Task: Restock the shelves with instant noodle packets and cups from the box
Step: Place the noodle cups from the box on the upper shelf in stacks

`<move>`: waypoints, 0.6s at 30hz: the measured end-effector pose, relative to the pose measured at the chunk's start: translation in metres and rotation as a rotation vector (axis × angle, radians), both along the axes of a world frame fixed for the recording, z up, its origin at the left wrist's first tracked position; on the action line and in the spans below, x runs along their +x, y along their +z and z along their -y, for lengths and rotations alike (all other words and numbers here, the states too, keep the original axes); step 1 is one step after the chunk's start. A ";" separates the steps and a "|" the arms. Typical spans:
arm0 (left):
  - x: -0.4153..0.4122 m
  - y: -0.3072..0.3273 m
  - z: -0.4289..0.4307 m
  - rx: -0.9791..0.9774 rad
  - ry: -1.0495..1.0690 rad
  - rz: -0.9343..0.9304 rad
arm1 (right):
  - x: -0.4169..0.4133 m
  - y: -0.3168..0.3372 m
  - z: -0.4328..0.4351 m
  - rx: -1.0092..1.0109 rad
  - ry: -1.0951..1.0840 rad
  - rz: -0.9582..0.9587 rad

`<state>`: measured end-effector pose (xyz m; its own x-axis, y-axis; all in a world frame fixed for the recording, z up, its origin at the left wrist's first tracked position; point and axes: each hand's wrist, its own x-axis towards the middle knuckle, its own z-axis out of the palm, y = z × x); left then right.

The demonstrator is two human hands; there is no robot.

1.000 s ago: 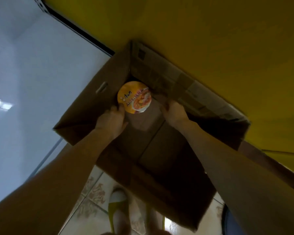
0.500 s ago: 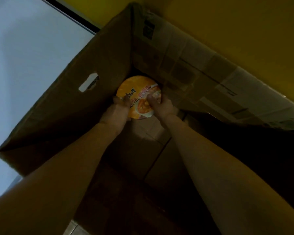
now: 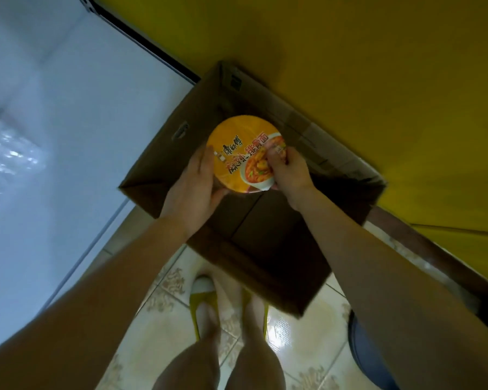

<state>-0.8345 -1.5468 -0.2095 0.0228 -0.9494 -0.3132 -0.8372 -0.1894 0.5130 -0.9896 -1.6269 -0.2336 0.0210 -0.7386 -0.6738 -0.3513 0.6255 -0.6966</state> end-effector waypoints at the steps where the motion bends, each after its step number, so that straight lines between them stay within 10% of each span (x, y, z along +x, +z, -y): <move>1: -0.001 0.020 -0.005 -0.020 0.043 -0.028 | -0.004 0.026 -0.003 -0.016 0.013 -0.009; 9: 0.008 0.167 -0.033 -0.023 -0.017 0.223 | -0.020 0.238 -0.009 -0.180 0.181 -0.029; 18: 0.004 0.356 -0.061 -0.224 0.173 0.057 | -0.011 0.460 -0.034 -0.348 0.352 0.034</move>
<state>-0.8303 -1.4856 0.1462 0.2019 -0.9753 -0.0894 -0.8311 -0.2189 0.5112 -1.0002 -1.5933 0.2266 0.3269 -0.8637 -0.3835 -0.4731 0.2018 -0.8576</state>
